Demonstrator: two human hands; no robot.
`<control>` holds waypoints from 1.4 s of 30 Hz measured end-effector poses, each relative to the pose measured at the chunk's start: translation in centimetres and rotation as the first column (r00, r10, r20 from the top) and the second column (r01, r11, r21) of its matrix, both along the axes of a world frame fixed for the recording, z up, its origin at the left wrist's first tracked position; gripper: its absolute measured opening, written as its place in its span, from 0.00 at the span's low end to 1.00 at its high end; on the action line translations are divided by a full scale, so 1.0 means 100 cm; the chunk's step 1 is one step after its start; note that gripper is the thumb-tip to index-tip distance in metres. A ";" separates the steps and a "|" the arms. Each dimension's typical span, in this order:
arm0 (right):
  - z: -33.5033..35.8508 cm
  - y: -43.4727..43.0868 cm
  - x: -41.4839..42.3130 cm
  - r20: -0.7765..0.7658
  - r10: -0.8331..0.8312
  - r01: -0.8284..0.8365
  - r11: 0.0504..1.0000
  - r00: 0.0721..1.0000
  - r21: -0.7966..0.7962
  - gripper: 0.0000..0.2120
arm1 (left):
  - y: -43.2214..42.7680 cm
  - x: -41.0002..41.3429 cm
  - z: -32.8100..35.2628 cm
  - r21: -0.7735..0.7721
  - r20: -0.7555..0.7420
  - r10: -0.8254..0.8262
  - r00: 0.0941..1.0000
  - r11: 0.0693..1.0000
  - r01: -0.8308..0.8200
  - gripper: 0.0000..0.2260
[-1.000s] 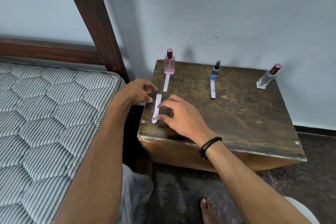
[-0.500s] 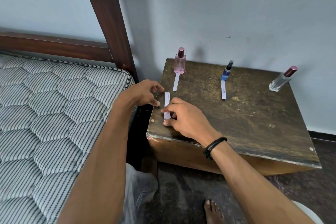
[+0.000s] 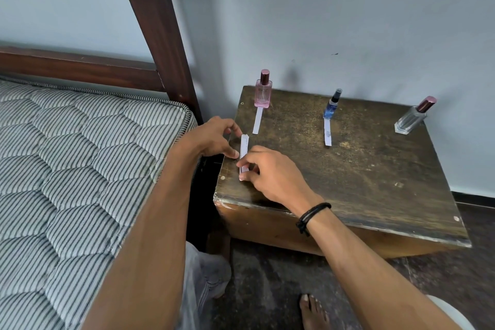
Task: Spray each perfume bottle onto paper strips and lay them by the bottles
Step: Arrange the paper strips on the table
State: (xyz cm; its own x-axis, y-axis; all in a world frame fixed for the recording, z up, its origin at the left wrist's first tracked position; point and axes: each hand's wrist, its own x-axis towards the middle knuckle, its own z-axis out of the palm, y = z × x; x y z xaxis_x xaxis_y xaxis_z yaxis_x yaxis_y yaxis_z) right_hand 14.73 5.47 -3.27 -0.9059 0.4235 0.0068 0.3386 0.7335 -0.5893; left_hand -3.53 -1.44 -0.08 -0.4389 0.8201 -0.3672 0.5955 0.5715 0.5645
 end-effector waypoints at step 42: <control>-0.002 0.009 0.002 -0.027 -0.105 0.097 0.969 0.994 -0.226 0.07 | 0.007 0.010 0.002 -0.090 -0.092 -0.002 0.996 0.996 -0.006 0.22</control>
State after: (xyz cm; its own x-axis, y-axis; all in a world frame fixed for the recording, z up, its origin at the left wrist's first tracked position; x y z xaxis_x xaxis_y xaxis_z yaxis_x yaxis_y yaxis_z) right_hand 14.97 6.40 -3.48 -0.8592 0.5076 -0.0650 0.3781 0.5442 -0.7489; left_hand -2.53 -0.77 0.08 -0.4760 0.7844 -0.3976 0.6414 0.6190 0.4533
